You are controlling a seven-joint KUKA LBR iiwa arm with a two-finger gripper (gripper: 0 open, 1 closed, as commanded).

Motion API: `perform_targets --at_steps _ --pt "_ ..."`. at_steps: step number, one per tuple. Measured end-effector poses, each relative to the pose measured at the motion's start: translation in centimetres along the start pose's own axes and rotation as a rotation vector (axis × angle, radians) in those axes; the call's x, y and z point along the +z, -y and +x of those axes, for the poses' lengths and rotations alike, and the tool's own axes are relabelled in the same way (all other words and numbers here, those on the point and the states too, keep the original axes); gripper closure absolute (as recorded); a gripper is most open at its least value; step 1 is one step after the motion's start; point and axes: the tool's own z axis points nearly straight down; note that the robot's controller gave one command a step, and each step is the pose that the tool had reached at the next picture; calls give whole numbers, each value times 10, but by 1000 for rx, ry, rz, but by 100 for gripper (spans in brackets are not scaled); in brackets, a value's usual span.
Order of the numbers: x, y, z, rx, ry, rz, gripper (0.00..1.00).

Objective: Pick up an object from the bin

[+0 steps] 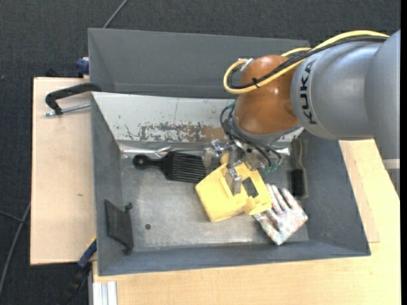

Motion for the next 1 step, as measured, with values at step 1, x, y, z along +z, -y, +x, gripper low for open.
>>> perform_targets --at_steps 1 --pt "-29 0 -1 0 2 0 100"
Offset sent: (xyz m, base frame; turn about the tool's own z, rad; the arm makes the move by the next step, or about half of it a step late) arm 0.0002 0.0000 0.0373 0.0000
